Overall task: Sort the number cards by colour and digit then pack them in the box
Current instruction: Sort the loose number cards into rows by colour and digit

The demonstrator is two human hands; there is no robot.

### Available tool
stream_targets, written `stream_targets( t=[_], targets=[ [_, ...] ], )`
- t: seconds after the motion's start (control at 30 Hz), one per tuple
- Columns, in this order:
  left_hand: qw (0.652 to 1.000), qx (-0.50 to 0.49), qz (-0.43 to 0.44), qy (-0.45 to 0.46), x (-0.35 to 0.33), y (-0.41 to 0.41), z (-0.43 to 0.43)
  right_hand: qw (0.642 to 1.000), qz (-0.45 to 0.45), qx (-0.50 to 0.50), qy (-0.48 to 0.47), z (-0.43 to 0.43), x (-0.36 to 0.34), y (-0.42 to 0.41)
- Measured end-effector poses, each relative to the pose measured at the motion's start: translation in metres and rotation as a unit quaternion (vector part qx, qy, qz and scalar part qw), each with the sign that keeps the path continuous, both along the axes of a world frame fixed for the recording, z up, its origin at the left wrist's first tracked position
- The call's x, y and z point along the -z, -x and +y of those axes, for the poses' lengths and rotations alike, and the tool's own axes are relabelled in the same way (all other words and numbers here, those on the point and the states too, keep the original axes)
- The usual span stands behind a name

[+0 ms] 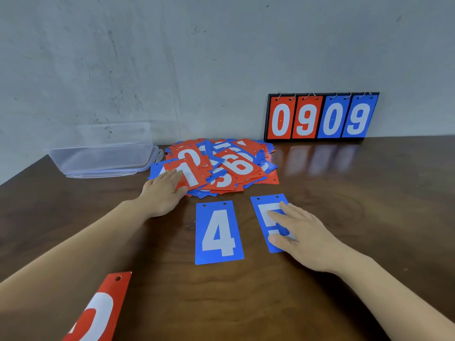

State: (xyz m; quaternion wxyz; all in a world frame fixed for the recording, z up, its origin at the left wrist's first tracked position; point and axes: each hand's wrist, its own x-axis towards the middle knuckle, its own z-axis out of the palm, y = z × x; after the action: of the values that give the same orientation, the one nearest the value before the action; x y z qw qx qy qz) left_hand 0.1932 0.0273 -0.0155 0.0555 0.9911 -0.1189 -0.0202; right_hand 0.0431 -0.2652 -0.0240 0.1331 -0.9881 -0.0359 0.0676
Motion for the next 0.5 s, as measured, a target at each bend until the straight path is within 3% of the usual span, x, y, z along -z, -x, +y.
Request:
stream_targets(
  t=[0.2,0.33,0.5],
  targets=[
    [1.0,-0.016,0.009,0.018,0.001,0.008,0.002,1.0,-0.011,-0.006,-0.011,0.01,-0.013,0.007],
    [0.993,-0.071,-0.018,0.093,0.001,0.003,0.012,0.989,-0.116,0.057,-0.071,0.016,-0.037,-0.016],
    [0.977,-0.173,-0.063,0.109,-0.005,-0.007,0.014,0.985,-0.085,0.06,-0.139,0.052,-0.055,-0.086]
  ],
)
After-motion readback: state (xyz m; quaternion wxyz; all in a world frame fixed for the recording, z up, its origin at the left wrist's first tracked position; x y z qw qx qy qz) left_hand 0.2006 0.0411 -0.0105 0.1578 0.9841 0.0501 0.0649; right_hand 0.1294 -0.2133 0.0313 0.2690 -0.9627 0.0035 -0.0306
